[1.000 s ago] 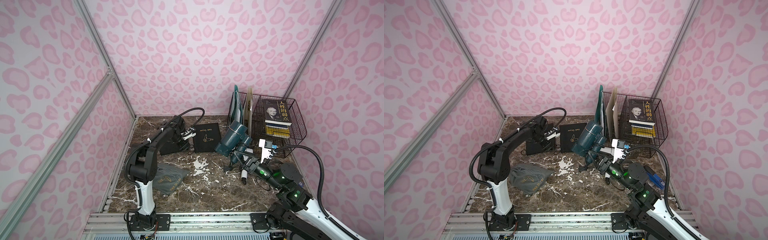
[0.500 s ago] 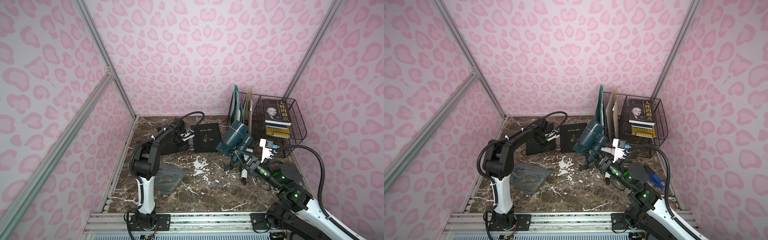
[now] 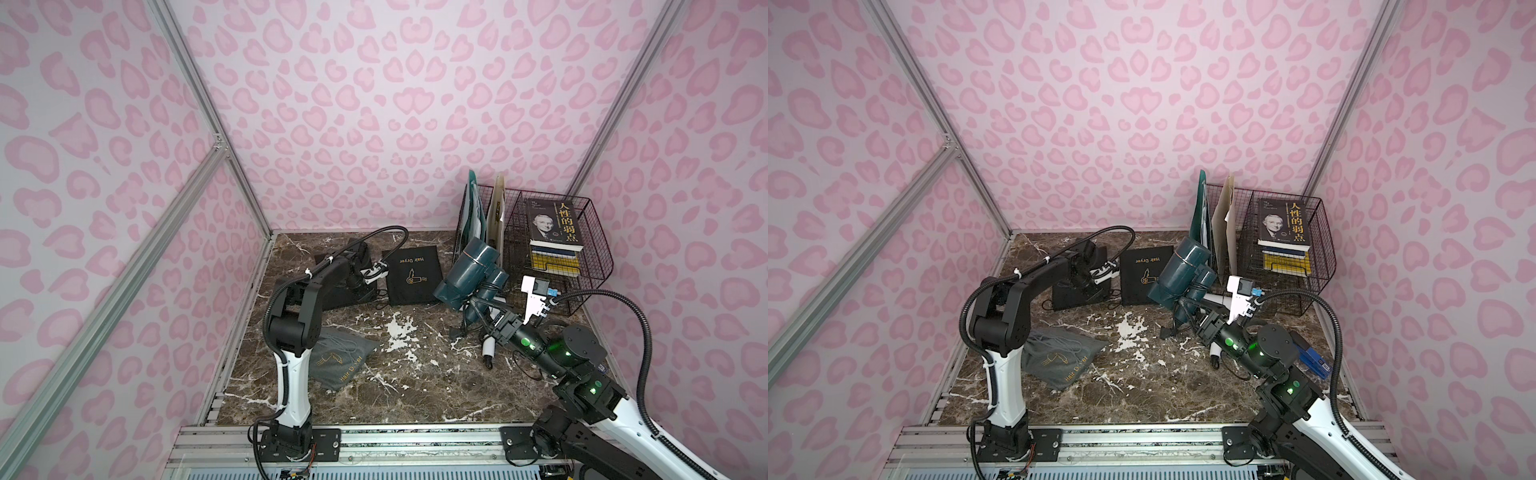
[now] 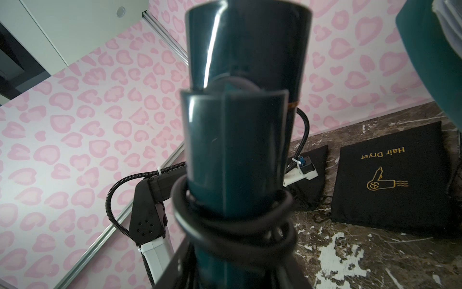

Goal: Pack away hair dryers
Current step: Pick up the drawstring bag from the center of the board.

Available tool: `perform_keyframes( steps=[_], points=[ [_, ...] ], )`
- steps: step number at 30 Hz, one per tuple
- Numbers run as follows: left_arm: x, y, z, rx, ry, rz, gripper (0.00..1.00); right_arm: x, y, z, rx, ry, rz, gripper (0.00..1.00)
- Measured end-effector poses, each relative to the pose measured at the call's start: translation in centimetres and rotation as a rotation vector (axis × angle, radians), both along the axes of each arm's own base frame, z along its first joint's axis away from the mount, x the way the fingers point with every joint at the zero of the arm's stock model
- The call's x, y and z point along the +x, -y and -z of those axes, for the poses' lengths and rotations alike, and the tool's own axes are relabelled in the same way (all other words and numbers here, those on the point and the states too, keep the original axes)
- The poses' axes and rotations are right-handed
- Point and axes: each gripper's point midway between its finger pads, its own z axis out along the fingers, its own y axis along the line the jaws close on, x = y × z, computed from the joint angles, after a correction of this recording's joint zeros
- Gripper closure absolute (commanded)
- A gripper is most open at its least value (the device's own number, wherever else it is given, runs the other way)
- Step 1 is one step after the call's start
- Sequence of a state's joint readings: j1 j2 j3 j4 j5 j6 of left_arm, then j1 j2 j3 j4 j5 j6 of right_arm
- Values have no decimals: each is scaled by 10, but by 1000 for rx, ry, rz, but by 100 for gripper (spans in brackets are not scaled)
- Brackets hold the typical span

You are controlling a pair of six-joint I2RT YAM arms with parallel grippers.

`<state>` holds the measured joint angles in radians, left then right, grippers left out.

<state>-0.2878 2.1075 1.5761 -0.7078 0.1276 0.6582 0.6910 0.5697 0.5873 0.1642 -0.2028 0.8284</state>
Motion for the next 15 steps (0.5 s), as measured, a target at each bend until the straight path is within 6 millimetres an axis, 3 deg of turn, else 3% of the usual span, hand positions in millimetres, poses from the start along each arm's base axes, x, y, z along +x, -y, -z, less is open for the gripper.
perform_keyframes(
  steps=[5, 11, 15],
  points=[
    [0, 0, 0, 1, 2, 8, 97, 2, 0, 1, -5, -4, 4, 100],
    [1, 0, -3, 2, 8, 13, 98, 3, 0, -3, -3, 1, 3, 100],
    [9, 1, -23, -5, 27, -9, 98, 4, -1, -3, -20, -11, 4, 100]
  ],
)
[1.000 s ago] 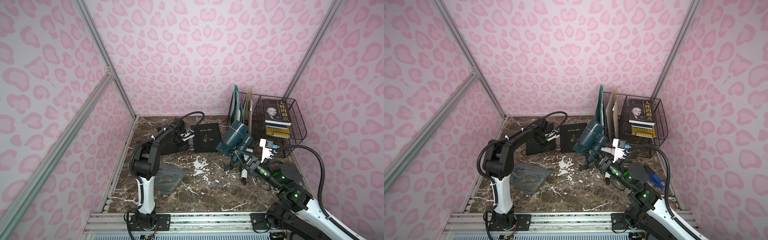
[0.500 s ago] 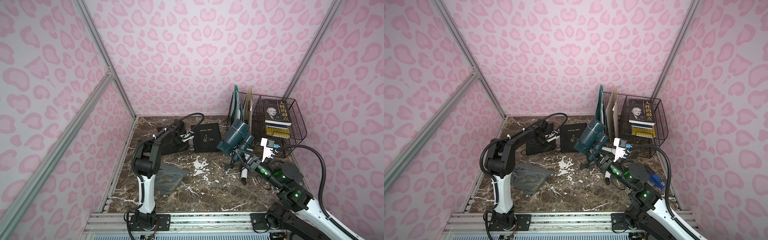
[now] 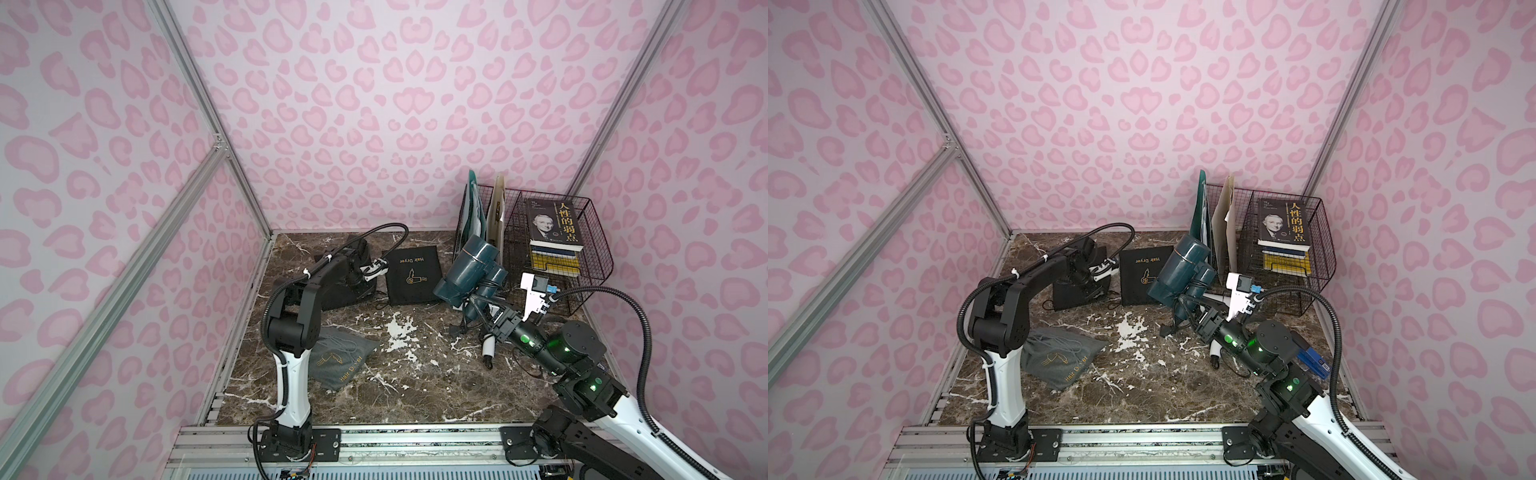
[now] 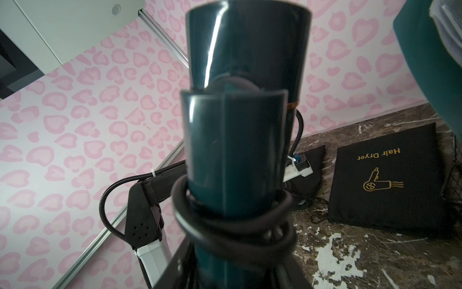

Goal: Pack away hair dryers
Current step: Pick up the drawstring bag from the center of the board, then place the hair dryer in the drawstring bag.

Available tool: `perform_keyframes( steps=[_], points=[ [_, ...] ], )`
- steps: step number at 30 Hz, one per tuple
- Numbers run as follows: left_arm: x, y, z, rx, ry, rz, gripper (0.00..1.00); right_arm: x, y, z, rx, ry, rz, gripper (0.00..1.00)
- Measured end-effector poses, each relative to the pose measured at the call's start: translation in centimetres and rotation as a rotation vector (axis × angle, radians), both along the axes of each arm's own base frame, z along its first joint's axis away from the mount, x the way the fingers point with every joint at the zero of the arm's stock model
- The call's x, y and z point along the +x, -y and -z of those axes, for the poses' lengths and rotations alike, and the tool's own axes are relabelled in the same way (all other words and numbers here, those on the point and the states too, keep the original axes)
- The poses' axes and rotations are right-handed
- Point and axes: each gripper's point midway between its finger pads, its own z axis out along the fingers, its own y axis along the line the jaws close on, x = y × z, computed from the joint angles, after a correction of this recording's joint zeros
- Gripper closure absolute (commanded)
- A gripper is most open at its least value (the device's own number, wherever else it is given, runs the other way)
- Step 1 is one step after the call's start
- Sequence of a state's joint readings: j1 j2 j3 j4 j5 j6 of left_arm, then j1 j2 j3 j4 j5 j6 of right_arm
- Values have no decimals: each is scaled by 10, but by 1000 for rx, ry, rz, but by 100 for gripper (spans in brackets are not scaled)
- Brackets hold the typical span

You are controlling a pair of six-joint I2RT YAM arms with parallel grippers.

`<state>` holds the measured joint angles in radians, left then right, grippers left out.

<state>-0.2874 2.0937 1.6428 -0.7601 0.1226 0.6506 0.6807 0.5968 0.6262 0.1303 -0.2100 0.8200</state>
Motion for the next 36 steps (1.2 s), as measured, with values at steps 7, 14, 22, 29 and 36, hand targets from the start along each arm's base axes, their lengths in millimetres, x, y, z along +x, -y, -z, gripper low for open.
perform_keyframes(
  steps=[7, 14, 22, 29, 36],
  points=[
    [11, 7, -88, -67, 73, -66, 98, 4, -4, -3, -41, -15, 0, 100],
    [-7, 18, -177, -205, 71, -144, 98, 16, -28, 4, -139, -62, -64, 100],
    [-48, 28, -205, -279, -26, -199, 98, 2, -82, 17, -267, -83, -235, 100],
    [-77, 39, -218, -300, -56, -196, 98, -21, -118, 38, -351, -103, -347, 100],
    [-102, 49, -221, -298, -74, -167, 98, -35, -141, 59, -413, -141, -403, 100]
  ],
)
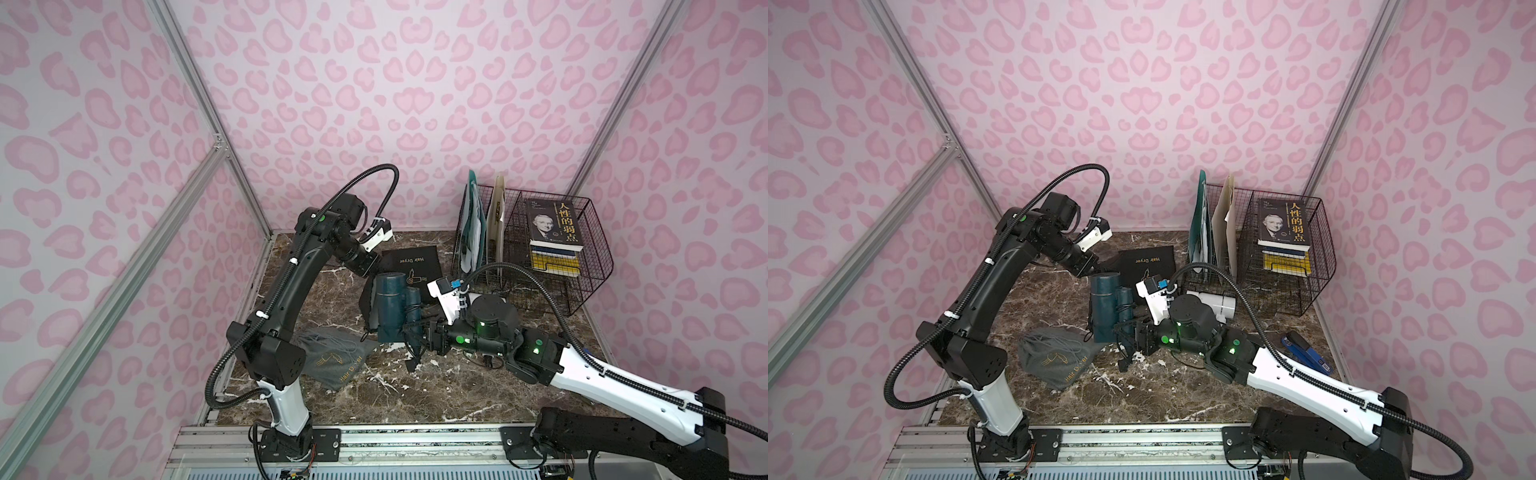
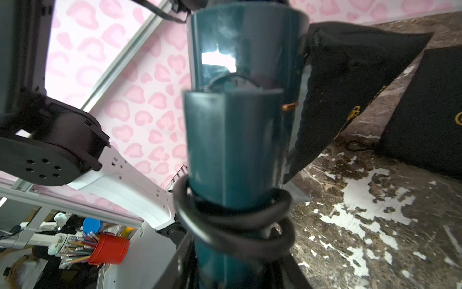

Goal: Pack away hair dryers
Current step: Place the hair dryer in the drawstring bag.

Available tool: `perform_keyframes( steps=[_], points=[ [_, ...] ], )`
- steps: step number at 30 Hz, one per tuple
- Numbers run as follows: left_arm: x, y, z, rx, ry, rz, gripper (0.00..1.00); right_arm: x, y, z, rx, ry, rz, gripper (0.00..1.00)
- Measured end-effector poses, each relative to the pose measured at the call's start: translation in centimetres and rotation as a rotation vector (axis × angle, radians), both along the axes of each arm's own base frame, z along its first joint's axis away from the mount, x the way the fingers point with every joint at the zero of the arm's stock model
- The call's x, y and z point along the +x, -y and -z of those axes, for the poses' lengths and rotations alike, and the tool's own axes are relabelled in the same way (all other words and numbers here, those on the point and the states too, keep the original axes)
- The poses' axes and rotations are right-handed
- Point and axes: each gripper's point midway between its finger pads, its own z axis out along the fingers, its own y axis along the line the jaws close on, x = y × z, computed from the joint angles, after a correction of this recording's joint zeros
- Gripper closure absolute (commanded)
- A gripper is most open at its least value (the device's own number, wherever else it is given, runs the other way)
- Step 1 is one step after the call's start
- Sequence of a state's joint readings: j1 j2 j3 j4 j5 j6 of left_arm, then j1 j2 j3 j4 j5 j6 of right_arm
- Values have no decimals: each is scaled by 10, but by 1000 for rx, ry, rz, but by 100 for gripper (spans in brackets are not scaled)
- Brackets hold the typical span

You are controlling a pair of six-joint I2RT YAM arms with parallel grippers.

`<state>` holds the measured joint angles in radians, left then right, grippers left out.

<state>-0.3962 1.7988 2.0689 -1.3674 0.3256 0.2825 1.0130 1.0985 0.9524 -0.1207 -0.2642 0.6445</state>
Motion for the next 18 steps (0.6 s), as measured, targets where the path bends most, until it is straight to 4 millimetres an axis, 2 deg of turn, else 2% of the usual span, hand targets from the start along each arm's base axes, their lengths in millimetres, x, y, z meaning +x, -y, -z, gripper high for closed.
perform_keyframes(
  steps=[7, 18],
  points=[
    [-19, 2, -2, -10, -16, 5, 98, -2, -16, 17, -61, -24, -7, 100],
    [-36, 7, -11, -32, -13, 30, 98, 17, -4, 55, -230, -68, 129, 100]
  ],
)
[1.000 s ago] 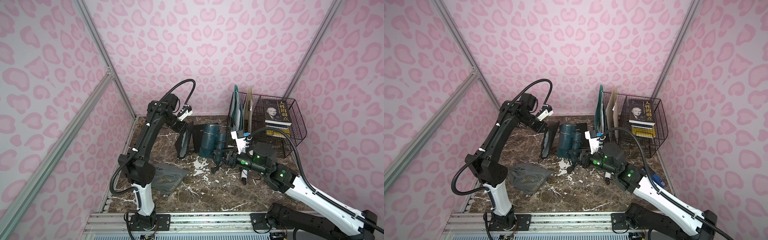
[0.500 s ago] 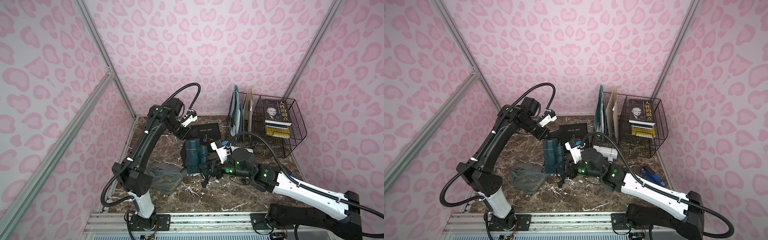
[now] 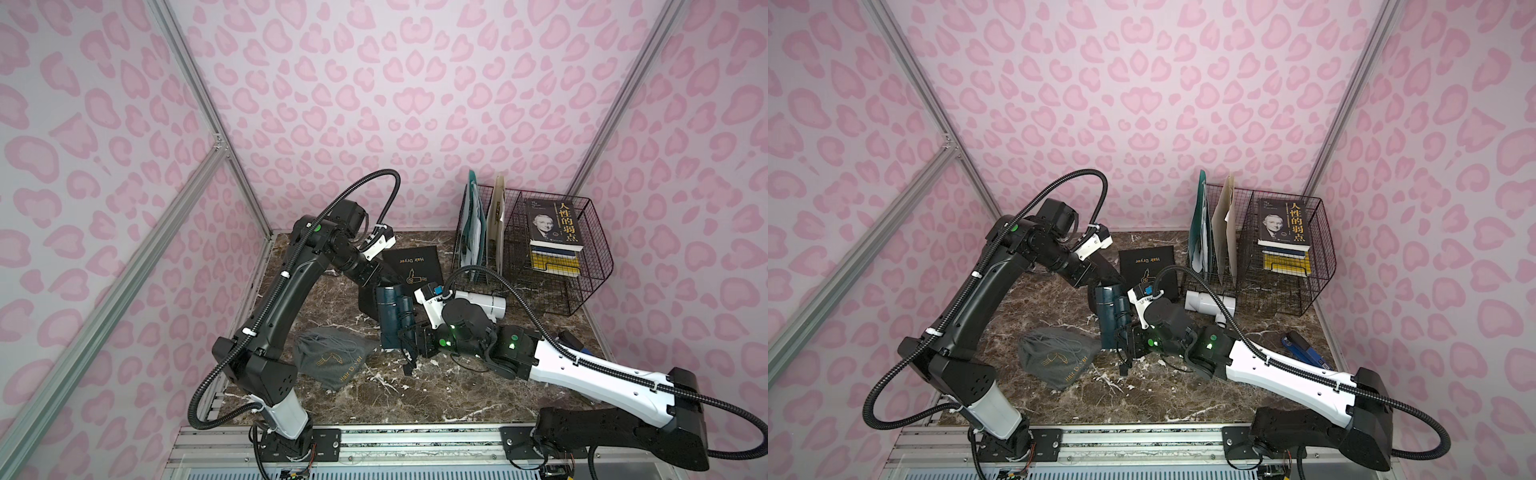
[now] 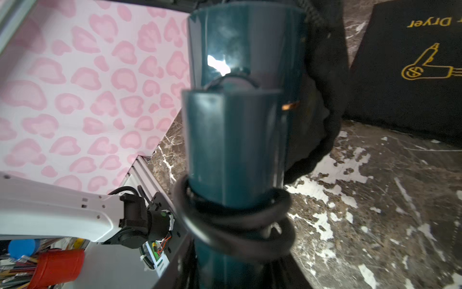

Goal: Pack away hair dryers
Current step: Place the hair dryer in the drawstring bag.

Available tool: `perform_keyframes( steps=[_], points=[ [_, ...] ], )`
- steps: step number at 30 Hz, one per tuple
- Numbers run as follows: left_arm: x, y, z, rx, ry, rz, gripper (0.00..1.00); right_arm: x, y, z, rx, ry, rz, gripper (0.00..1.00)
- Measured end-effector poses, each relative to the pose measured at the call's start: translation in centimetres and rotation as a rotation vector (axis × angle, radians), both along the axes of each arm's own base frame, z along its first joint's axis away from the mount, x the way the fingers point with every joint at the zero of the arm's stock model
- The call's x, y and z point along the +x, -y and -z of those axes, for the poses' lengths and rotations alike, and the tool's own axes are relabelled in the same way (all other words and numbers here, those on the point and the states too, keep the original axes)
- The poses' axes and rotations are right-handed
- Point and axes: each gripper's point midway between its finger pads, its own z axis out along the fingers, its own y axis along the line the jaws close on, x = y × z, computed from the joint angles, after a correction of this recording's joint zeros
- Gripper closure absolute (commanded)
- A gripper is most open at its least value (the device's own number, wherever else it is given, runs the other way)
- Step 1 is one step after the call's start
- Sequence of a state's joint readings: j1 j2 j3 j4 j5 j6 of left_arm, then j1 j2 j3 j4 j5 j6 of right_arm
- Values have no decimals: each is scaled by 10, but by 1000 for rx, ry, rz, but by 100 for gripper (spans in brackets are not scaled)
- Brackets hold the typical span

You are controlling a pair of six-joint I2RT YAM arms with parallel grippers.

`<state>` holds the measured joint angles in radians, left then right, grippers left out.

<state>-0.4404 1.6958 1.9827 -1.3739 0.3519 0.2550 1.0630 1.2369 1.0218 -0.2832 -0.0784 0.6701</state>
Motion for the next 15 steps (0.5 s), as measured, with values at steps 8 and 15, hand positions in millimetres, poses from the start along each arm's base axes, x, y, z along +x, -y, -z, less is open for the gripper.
perform_keyframes(
  steps=[8, 15],
  points=[
    [-9, 5, 4, -16, -35, 7, 98, 7, -4, 20, -126, -8, 32, 100],
    [-15, 7, 1, -31, -38, 17, 98, 10, -7, 26, -191, 2, 37, 100]
  ],
)
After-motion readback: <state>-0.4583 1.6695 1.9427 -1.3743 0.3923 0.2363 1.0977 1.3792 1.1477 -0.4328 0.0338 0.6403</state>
